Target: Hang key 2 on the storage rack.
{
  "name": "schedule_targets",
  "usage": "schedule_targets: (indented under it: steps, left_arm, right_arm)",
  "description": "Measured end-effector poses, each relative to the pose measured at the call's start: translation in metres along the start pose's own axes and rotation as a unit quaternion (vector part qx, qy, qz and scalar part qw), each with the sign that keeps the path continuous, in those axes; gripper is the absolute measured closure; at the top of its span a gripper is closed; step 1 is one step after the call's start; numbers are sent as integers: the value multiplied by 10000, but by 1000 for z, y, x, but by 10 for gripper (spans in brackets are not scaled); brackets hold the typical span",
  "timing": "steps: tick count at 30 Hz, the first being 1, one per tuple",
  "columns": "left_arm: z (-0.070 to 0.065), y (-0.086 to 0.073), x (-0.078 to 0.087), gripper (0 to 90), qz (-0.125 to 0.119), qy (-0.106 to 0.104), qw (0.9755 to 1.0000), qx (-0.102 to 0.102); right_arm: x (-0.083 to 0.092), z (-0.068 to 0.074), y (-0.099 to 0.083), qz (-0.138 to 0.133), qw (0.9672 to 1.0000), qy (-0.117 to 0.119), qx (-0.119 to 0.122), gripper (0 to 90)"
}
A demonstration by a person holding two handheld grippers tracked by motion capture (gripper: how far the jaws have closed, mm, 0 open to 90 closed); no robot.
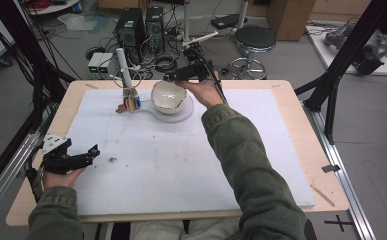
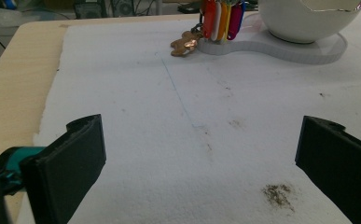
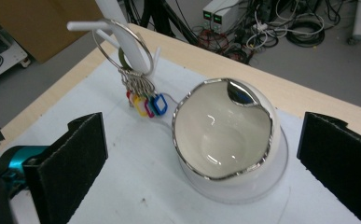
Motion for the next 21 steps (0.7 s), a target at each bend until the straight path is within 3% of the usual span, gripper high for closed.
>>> schedule_targets:
  steps: [11,13,21]
  left_arm:
    - [-1,0,-1,21,2,-7,10000,-13]
    - [-1,0,-1,21,3,-3,10000,-12]
    - [-2,0,0,21,0,-1,10000,-15]
  right_arm:
    - [15,-23,-33,33,9995,-50,-303,6]
    - [17,-27,-39,73,9994,-203,-263,6]
    - [26,-45,-62,59,9983,-274,-507,6]
Point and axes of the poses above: each handheld gripper's, and its own axes: x roughly backward along the jaws, y roughly out of its top, z roughly to its left, the point moved 3 cm from there along -x, roughly forward along the jaws, and after that the axes turned 10 degrees about -y, right-handed, at the moved point
